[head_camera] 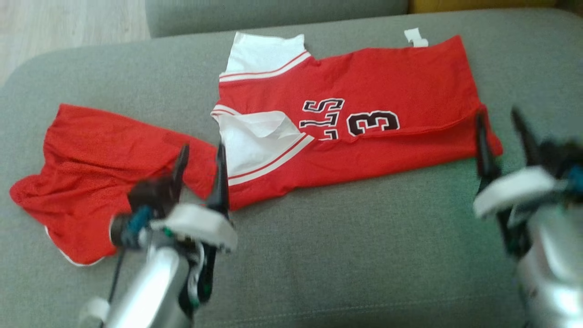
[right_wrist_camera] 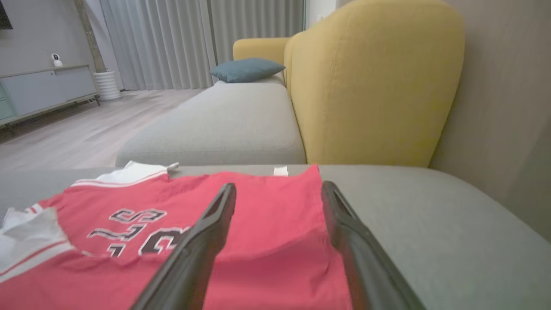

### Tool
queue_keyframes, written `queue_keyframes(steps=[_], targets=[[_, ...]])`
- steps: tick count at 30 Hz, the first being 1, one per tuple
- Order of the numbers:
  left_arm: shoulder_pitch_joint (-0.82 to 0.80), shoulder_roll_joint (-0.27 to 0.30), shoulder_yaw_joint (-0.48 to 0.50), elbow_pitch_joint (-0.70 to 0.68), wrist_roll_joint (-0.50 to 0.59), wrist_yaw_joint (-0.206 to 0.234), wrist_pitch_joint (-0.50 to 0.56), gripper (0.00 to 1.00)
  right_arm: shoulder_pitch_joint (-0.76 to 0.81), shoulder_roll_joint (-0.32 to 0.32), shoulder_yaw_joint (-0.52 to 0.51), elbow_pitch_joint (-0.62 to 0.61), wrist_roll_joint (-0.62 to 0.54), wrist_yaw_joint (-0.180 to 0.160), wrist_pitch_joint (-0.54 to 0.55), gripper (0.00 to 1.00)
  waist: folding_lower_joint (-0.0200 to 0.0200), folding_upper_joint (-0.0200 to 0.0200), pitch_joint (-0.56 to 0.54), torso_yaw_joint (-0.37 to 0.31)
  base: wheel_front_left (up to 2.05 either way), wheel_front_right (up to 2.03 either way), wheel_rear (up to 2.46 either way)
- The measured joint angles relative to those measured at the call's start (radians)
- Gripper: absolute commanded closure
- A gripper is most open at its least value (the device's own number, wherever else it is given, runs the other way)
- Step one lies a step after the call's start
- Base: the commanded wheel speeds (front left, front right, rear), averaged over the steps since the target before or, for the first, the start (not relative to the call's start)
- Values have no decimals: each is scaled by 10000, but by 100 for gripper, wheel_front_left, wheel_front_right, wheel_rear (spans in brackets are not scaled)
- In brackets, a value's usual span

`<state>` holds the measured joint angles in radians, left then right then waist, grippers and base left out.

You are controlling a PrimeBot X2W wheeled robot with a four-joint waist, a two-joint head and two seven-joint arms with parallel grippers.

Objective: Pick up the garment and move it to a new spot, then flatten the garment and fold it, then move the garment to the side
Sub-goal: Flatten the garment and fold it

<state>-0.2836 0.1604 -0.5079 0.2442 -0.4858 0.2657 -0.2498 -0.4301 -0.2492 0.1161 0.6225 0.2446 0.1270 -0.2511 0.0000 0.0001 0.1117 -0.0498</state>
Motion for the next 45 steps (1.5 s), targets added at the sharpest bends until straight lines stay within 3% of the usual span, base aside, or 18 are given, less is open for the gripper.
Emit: queue_keyframes(steps=[5, 10, 18, 27, 34, 36, 37, 45], targets=[[861, -320, 441, 155, 750, -40, 2, 0, 1341, 825, -863, -648, -773, 0, 2, 0, 0, 0, -204, -123, 0, 0, 0], [1151, -663, 719, 548, 1124, -385, 2, 0, 1517, 1110, -1225, -1168, -1145, 0, 25, 0, 0, 0, -132, -230, 0, 0, 0], [638, -815, 667, 2512, 1120, -986, 113, 0, 1506, 1154, -1350, -1921, -1315, 0, 332, 0, 0, 0, 236, -482, 0, 0, 0], [-498, -1026, 596, 4399, 849, -1093, 560, 0, 1475, 1162, -1547, -2355, -1315, 0, 548, 0, 0, 0, 664, -821, 0, 0, 0], [-1023, -1039, 422, 4993, 644, -1313, 700, 0, 1348, 1162, -1676, -2441, -1333, 0, 679, 0, 0, 0, 802, -935, 0, 0, 0], [-1184, -1034, 347, 5133, 591, -1432, 771, 78, 1282, 1168, -1758, -2476, -1423, 0, 771, 0, 0, 0, 852, -941, 0, 0, 0], [-1262, -1035, 307, 5193, 591, -1517, 813, 100, 1271, 1174, -1816, -2477, -1450, 0, 855, 0, 0, 0, 873, -935, 0, 0, 0], [-1499, -1112, -140, 5248, 840, -1513, 362, 100, 856, 1455, -2435, -1636, -1561, 0, 1774, 0, 0, 0, 976, -665, 0, 0, 0]])
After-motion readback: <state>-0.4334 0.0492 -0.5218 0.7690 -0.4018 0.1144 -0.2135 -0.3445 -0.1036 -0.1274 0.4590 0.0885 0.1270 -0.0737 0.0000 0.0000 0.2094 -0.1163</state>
